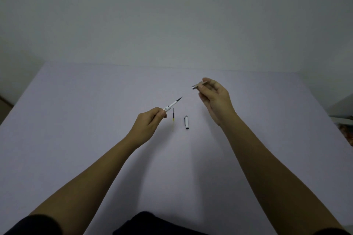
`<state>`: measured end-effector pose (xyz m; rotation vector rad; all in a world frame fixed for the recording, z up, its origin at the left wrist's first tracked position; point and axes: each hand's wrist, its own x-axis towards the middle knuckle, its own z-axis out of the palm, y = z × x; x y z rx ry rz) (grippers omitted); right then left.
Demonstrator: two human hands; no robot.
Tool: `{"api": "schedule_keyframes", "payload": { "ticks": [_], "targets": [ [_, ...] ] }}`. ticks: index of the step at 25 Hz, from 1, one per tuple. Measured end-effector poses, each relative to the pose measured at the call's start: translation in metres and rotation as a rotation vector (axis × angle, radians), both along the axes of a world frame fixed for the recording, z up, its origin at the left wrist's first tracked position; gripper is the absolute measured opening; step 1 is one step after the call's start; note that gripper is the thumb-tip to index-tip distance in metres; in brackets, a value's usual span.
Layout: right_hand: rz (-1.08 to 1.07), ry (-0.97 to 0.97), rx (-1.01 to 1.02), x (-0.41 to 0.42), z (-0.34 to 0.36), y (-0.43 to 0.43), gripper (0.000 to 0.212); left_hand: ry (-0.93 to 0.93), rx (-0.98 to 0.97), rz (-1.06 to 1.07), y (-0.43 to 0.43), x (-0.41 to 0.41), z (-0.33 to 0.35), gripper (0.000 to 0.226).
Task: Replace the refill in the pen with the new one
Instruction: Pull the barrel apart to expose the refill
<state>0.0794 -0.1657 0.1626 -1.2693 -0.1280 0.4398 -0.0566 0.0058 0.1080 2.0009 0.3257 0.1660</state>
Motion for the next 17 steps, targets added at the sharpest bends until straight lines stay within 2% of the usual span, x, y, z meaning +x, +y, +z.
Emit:
{"api": "schedule_keyframes", "payload": {
  "ticks": [3,6,8,12,14,17],
  "targets": [
    [-0.004,0.039,-0.176,0.013,-0.031,-0.004,0.025,0.008,-0.047,0.056,0.000,0.007,-0.002,0.025],
    [0.011,0.035,-0.491,0.020,-0.081,-0.006,0.037,0.024,-0.107,0.091,-0.002,0.017,-0.008,0.024],
    [-0.021,-0.002,-0.672,0.025,-0.109,-0.006,0.034,0.035,-0.125,0.101,-0.003,0.025,-0.014,0.024],
    [-0.022,-0.056,-0.836,0.032,-0.146,-0.006,0.025,0.062,-0.133,0.123,-0.002,0.033,-0.026,0.023],
    [0.014,-0.014,-0.918,0.040,-0.173,0.001,0.025,0.133,-0.139,0.136,0.005,0.045,-0.045,0.023],
    [0.032,-0.031,-0.936,0.039,-0.172,0.001,0.026,0.129,-0.138,0.127,0.005,0.048,-0.042,0.023]
  ]
}}
